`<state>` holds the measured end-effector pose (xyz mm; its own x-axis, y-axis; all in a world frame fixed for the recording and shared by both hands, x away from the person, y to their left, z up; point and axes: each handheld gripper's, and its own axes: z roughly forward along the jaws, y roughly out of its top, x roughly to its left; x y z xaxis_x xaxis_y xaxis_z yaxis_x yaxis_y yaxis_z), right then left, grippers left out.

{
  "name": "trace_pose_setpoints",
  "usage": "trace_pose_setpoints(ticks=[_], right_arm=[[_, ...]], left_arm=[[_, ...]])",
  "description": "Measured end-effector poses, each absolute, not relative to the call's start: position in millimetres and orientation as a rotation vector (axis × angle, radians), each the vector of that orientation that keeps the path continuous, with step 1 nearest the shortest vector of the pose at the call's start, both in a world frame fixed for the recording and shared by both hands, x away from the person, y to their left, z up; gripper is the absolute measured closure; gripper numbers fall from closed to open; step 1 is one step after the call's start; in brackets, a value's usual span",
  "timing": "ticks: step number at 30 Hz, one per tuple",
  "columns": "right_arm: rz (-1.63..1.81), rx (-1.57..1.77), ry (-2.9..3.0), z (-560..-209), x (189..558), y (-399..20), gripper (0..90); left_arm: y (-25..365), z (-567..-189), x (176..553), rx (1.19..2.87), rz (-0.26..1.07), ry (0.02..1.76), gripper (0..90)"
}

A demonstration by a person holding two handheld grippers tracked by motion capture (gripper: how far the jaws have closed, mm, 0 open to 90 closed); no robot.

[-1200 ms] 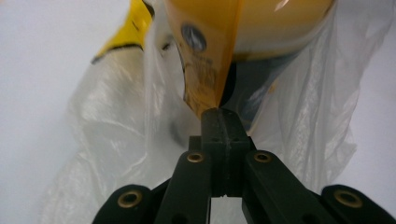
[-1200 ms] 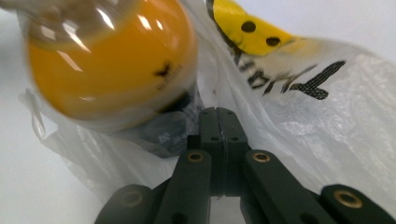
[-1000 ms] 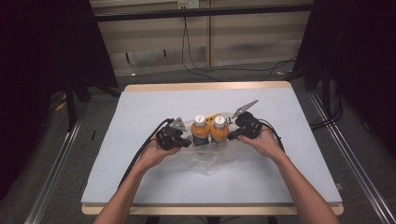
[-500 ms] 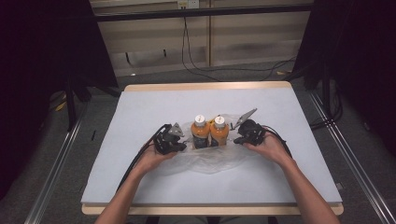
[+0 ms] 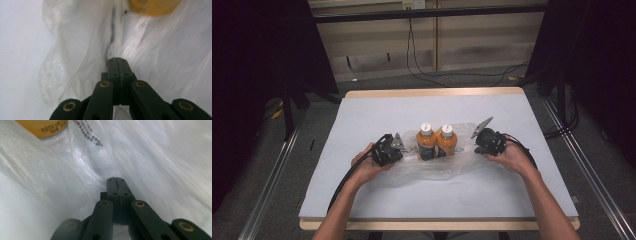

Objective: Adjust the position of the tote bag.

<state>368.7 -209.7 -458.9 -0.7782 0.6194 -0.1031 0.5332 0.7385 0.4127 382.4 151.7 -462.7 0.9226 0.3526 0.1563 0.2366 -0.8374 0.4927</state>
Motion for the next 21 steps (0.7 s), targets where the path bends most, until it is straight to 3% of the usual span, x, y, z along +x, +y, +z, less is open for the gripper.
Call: trace_pose_setpoints(ticks=[21], right_arm=[[0.449,0.891,2.689,-457.9,363.7,-228.1,90.0]], left_arm=[[195.8,-463.6,383.3,2.569,0.31,0.506,90.0]])
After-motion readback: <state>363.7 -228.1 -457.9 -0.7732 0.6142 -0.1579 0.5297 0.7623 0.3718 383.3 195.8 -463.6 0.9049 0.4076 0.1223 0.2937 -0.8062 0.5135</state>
